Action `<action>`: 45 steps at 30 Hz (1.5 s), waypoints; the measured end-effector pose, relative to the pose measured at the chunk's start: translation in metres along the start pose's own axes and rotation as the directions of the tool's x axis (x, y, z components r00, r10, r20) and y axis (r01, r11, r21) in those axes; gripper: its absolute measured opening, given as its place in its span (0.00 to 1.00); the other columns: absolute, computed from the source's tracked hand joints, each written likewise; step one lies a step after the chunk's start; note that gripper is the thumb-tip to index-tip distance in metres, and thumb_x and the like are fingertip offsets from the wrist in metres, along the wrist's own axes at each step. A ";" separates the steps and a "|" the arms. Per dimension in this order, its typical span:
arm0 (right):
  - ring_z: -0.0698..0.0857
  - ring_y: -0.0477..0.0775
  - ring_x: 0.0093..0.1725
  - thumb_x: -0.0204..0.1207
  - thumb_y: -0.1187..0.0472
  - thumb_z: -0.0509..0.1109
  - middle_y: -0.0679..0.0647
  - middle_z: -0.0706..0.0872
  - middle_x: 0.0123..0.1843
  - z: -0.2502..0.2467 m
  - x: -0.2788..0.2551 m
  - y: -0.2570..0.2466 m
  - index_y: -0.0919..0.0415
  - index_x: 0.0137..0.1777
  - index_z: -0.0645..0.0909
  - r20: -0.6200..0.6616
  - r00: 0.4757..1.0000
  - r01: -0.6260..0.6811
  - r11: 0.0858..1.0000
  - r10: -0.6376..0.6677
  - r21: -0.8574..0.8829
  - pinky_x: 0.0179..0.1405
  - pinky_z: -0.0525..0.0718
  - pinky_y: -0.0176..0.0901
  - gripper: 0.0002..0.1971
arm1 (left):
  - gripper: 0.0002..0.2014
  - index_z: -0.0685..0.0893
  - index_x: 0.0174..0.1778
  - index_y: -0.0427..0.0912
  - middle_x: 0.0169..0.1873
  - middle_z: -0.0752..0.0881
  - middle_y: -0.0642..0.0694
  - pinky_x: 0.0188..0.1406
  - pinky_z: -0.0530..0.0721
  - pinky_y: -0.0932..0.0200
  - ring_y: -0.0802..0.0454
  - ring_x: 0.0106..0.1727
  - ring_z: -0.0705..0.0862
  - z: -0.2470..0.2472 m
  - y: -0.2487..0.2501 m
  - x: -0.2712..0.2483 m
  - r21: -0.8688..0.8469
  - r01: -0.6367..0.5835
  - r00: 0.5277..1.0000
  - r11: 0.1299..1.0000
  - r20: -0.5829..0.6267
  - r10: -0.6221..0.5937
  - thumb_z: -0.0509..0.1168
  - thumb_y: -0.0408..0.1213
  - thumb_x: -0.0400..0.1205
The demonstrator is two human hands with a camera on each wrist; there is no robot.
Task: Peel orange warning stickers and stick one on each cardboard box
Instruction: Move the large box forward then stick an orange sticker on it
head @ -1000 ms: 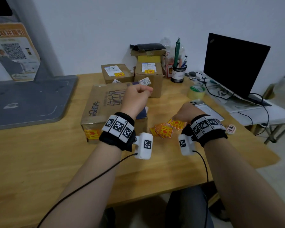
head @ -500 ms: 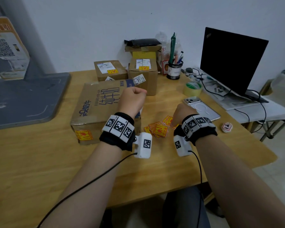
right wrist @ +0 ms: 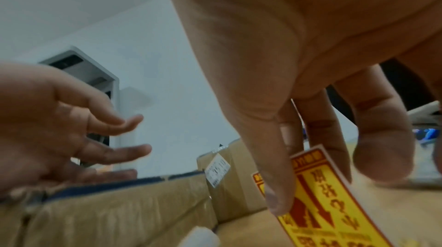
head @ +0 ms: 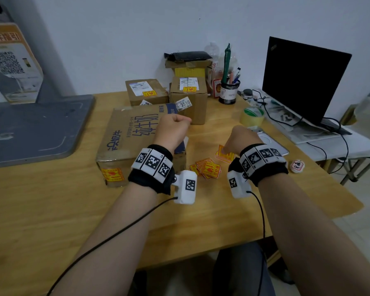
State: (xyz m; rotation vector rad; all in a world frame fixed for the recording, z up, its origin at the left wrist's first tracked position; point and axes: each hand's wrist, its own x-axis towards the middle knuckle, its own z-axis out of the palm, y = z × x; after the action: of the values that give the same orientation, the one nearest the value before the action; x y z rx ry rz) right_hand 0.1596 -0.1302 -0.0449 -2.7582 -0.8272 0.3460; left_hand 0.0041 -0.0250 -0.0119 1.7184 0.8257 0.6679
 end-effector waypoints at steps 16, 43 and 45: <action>0.69 0.48 0.26 0.80 0.53 0.77 0.52 0.80 0.33 -0.038 -0.026 -0.062 0.55 0.41 0.89 -0.090 0.962 0.247 0.674 -0.260 0.697 0.22 0.67 0.40 0.09 | 0.09 0.87 0.47 0.47 0.52 0.89 0.43 0.39 0.77 0.56 0.48 0.50 0.85 -0.034 0.005 0.018 0.075 0.091 0.991 0.993 0.088 -0.098 0.66 0.48 0.85; 0.82 0.40 0.23 0.80 0.61 0.77 0.57 0.92 0.50 -0.016 0.010 -0.156 0.55 0.62 0.77 -0.181 0.897 0.398 0.559 -0.402 0.728 0.14 0.74 0.28 0.14 | 0.06 0.92 0.42 0.48 0.36 0.93 0.54 0.24 0.76 0.73 0.65 0.34 0.87 -0.122 -0.006 0.064 0.102 -0.082 0.994 0.991 -0.066 0.089 0.71 0.41 0.82; 0.80 0.38 0.19 0.83 0.62 0.74 0.53 0.92 0.44 -0.017 0.011 -0.155 0.54 0.64 0.76 -0.166 0.899 0.390 0.568 -0.405 0.725 0.15 0.74 0.29 0.14 | 0.07 0.91 0.41 0.50 0.36 0.94 0.55 0.29 0.77 0.68 0.65 0.35 0.88 -0.123 -0.005 0.065 0.093 -0.078 0.996 0.993 -0.041 0.082 0.69 0.42 0.84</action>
State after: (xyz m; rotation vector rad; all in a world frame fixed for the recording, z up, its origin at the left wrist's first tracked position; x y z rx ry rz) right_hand 0.0949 -0.0016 0.0155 -1.7351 -0.9989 0.4850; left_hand -0.0526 0.0984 0.0193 1.8324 0.8327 0.7345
